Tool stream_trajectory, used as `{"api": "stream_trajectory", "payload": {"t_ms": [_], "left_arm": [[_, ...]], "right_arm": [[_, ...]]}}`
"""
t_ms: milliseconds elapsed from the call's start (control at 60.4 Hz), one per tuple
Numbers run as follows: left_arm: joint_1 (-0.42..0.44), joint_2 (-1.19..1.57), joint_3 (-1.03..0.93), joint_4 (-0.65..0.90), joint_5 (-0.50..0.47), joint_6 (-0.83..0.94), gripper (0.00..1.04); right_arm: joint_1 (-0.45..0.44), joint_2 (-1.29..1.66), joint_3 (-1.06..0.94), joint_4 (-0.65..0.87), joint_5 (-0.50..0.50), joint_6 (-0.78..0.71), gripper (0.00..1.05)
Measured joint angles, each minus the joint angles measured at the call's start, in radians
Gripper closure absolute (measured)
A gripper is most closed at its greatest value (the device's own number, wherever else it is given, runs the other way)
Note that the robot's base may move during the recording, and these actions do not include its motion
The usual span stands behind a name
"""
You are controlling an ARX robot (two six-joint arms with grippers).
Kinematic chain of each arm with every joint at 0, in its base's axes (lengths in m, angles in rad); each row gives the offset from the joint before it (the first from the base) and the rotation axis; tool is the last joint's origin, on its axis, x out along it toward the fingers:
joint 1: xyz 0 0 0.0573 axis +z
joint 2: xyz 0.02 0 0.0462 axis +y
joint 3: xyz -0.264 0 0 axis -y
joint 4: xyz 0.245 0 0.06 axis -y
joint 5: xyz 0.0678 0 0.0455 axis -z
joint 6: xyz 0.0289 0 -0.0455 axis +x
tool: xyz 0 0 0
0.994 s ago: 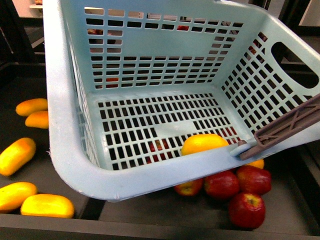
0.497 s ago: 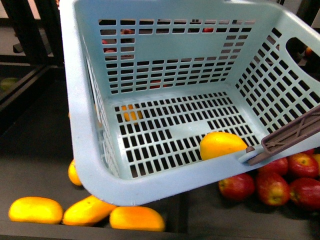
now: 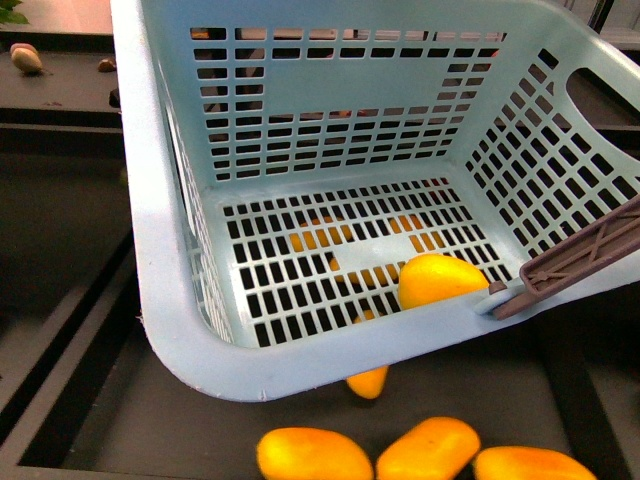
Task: Pick lemon and mango into basket
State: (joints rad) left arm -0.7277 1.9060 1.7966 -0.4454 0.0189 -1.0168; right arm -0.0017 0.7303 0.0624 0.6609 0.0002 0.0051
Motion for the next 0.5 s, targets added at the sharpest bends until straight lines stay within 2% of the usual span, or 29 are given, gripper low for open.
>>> {"api": "stream_trajectory", "payload": {"t_ms": [497], "left_arm": [[0.014, 0.001, 0.0, 0.0, -0.014, 0.001, 1.0]], "right_arm": [[0.002, 0.0, -0.002, 0.0, -0.009, -0.001, 0.09]]}}
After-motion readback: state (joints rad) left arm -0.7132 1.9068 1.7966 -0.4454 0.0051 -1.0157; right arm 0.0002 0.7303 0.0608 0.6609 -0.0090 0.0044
